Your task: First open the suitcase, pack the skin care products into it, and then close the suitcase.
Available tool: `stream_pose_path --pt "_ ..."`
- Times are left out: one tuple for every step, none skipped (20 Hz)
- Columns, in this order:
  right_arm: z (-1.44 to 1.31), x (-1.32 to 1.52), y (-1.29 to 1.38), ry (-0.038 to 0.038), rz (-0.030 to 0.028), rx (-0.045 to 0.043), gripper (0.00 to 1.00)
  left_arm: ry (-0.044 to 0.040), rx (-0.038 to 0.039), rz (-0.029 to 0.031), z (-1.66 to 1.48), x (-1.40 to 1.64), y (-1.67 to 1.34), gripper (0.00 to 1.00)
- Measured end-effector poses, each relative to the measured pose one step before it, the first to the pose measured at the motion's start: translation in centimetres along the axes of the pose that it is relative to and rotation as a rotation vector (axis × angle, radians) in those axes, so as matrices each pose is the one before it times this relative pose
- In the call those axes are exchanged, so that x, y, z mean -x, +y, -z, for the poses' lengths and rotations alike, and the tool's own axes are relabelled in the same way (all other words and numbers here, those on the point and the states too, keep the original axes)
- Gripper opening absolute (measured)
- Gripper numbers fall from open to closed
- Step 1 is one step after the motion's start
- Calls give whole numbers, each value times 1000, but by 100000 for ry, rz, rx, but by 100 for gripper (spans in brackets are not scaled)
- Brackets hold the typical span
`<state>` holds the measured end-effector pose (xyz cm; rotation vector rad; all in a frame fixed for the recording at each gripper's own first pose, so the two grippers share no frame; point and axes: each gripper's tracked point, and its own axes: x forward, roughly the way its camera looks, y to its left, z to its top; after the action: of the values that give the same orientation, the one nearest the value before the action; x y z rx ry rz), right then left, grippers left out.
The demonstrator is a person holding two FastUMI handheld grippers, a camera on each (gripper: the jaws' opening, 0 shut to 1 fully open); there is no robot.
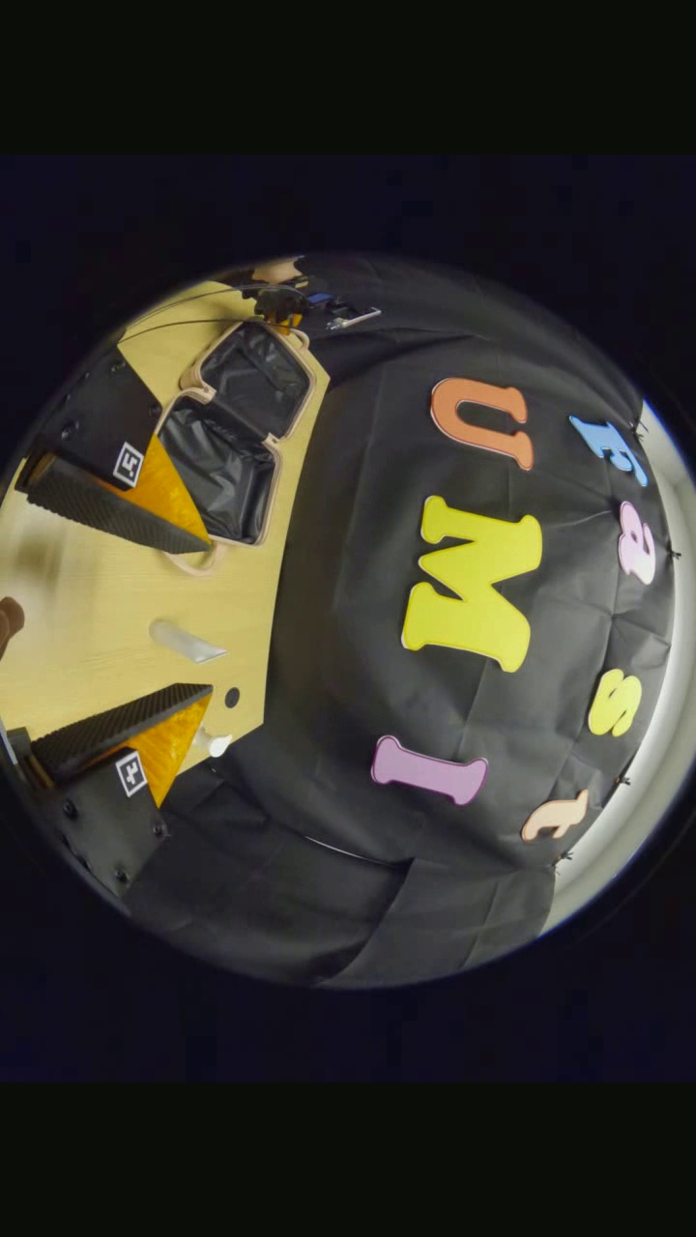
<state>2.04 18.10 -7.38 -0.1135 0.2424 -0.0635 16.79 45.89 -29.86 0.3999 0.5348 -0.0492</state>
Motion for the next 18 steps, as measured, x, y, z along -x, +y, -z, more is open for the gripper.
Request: stream_pose_path --pt "279 97 -238 563 616 -269 80 446 1168 2260 657 -151 -132 7" --pt "105 143 -253 82 69 -494 80 -102 2205 2183 431 -126 -188 9" --pt "285 25 -4 964 77 -110 80 -271 2306 821 268 96 104 9" --pt "196 101 -357 773 671 -213 80 -1354 2700 966 -191 89 -108 10" --pt "-46 89 -351 33 189 -974 80 668 1258 -2618 -5 33 448 11" --pt "73 171 -277 -40 331 -270 80 659 224 -2727 409 178 701 23" --pt "-3 -16 -216 -115 136 -166 80 -496 1758 -820 -60 548 382 36" --pt "169 171 -198 22 -25 -169 80 -1978 2845 65 -269 776 106 49" --pt "328 188 -285 -79 8 32 80 -1113 1438 -750 -245 953 70 67" --pt "143 130 -214 -179 -26 303 80 -490 1755 -289 -260 740 -15 72" --pt "406 -38 -54 -42 -465 584 80 -903 1700 201 -494 837 -414 80" --pt "334 152 -77 -32 -628 487 80 -1258 1907 1011 -750 906 -844 89" --pt "371 99 -182 -122 -608 171 80 -1840 1602 426 -878 914 -912 92" --pt "304 -29 -76 -38 -1323 -66 80 -1809 1931 326 -1067 985 -1042 93" --pt "182 -40 -158 -275 -1075 -8 80 -2559 3128 1169 -1413 1166 -1646 96" --pt "179 -106 -314 -746 -1454 398 80 -1319 2143 1611 -955 767 -1632 97" --pt "135 -105 -370 -689 -1037 377 80 -1577 1898 1746 -1051 868 -2426 97" --pt "36 -104 -431 -809 -1201 315 80 -1240 1068 590 -902 390 -1845 97"
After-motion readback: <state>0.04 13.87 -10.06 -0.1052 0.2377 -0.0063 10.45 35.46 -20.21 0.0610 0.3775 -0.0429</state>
